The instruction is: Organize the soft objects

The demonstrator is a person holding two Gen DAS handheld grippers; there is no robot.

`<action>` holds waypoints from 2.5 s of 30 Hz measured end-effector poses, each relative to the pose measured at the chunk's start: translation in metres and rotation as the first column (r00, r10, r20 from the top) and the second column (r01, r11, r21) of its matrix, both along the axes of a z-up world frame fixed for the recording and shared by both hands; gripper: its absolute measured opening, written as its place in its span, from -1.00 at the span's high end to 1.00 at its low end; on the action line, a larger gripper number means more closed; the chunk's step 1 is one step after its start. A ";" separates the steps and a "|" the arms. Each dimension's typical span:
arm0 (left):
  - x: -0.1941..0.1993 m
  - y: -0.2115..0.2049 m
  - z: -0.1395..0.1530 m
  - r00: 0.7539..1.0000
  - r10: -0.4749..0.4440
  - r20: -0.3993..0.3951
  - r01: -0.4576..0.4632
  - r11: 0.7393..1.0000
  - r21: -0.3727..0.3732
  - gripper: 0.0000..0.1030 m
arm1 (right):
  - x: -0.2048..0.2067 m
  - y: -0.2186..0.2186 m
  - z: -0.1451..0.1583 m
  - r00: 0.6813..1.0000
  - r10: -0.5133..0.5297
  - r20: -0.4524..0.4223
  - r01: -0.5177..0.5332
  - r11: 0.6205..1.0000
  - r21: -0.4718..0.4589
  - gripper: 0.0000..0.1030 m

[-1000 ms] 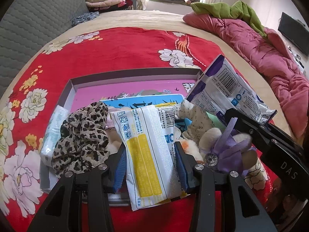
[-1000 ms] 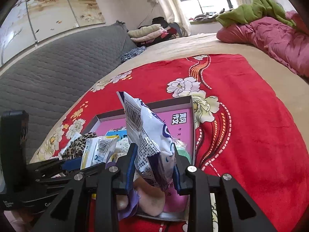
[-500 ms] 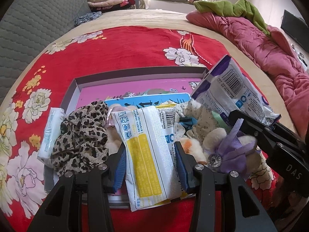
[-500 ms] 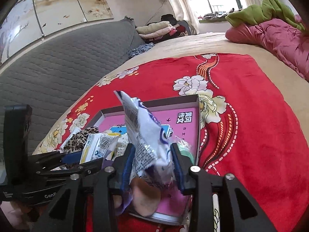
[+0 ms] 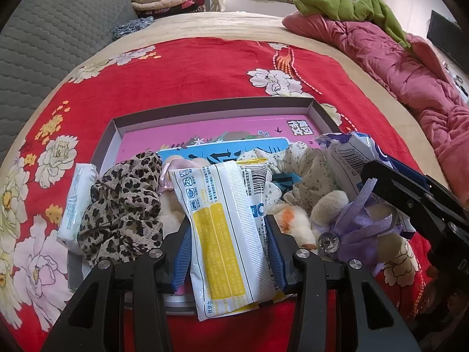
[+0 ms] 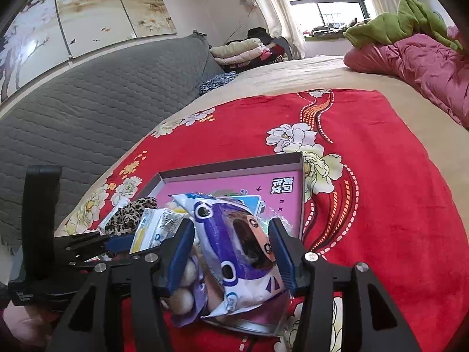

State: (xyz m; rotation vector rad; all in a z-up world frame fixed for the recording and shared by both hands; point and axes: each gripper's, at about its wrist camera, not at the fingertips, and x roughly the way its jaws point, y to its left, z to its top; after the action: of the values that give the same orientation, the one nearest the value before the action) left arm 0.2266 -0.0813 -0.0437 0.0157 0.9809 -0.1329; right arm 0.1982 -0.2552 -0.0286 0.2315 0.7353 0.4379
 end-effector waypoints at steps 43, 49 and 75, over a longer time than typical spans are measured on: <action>0.011 -0.003 -0.004 0.999 -0.003 -0.036 0.002 1.000 -0.031 0.01 | -0.025 0.003 0.022 0.995 -0.081 0.058 0.087 0.992 -0.091 -0.29; 0.007 0.002 -0.001 1.000 -0.015 -0.027 0.014 0.998 -0.053 -0.01 | -0.026 0.003 0.022 0.993 -0.100 0.056 0.105 0.989 -0.103 -0.29; -0.076 0.067 0.044 0.988 0.094 0.122 -0.083 0.992 -0.091 -0.52 | -0.078 0.048 0.044 0.987 -0.088 0.133 0.116 0.970 -0.215 -0.30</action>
State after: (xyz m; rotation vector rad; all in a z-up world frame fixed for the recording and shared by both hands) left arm 0.1506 -0.0138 0.0007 -0.0974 0.8472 -0.0907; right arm 0.1206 -0.2077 0.0156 0.0313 0.6429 0.2664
